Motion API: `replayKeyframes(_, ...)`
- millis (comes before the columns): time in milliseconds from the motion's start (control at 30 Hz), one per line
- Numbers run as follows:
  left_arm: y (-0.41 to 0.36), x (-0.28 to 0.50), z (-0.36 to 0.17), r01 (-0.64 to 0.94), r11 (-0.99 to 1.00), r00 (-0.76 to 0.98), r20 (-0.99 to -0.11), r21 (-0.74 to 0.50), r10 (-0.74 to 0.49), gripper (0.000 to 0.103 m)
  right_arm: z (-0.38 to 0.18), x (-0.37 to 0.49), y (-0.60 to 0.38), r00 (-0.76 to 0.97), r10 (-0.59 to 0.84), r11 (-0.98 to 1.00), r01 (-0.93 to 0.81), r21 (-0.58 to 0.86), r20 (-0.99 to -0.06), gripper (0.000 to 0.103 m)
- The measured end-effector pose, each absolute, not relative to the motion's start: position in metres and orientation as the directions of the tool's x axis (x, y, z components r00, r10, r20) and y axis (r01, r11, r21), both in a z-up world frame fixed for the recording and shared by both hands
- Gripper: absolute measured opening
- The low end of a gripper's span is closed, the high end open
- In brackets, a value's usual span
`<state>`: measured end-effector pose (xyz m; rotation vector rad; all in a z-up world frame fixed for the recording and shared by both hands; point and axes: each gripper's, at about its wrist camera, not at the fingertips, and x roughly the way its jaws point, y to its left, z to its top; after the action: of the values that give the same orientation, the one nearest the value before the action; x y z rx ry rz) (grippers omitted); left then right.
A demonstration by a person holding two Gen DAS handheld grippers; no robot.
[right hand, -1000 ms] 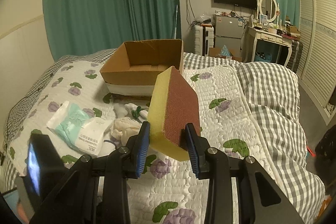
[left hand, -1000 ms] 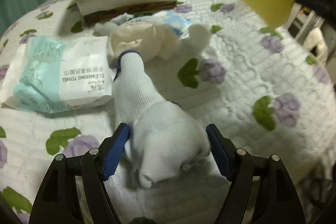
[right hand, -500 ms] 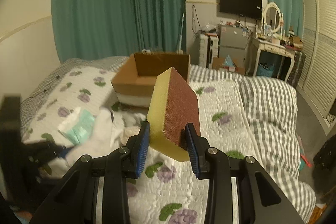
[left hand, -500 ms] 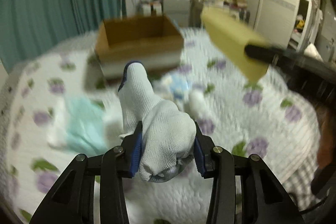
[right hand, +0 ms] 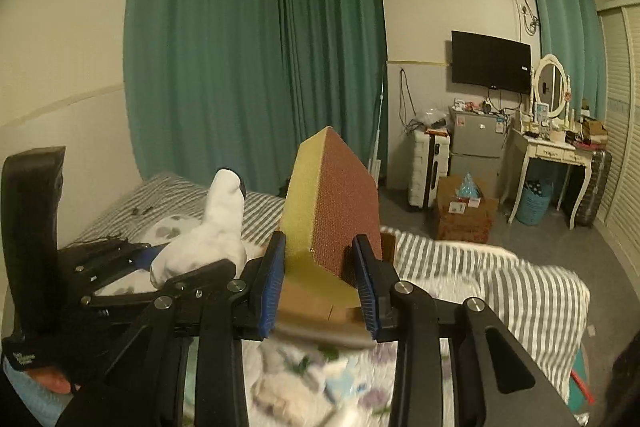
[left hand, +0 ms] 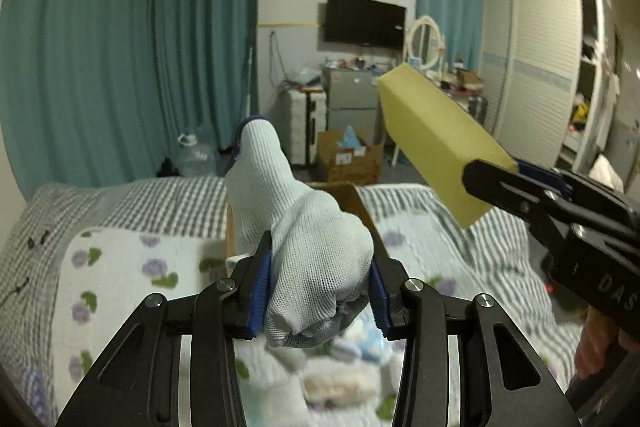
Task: Organize soft objects
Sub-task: 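Grasp white sock with left gripper while right gripper carries sponge to box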
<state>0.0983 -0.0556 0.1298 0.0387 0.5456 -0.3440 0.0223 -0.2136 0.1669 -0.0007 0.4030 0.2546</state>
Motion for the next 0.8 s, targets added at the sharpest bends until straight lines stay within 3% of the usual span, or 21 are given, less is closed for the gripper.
replayKeyframes(133,-0.057,0.152,0.117,0.317,0.947,0.789,-0.539,-0.051,-0.293,0.041,0.153,0.079,-0.206,0.862,0.262,0.964,-0.256,0.074,-0.433,0.032)
replayKeyframes(400,-0.070,0.220,0.047,0.317,0.948,0.745,-0.616,-0.011,-0.256,0.045,0.072,0.172,-0.209,0.798,0.279,0.960,-0.230,0.157,-0.535,0.033)
replayKeyframes(600,-0.076,0.245,0.012,0.330,0.944,0.718,-0.647,-0.011,-0.258,0.051,0.036,0.195,-0.218,0.790,0.271,0.962,-0.211,0.171,-0.550,0.036)
replayKeyframes(667,-0.075,0.244,0.013,0.344,0.938,0.710,-0.641,-0.043,-0.290,0.058,0.033,0.194,-0.229,0.802,0.251,0.966,-0.175,0.188,-0.542,0.061)
replayKeyframes(700,-0.074,0.242,0.015,0.349,0.935,0.707,-0.639,-0.058,-0.303,0.066,0.034,0.194,-0.232,0.807,0.246,0.967,-0.165,0.194,-0.537,0.079)
replayKeyframes(800,-0.074,0.232,0.028,0.335,0.942,0.737,-0.612,-0.038,-0.287,0.080,0.047,0.182,-0.239,0.833,0.224,0.970,-0.144,0.193,-0.506,0.082)
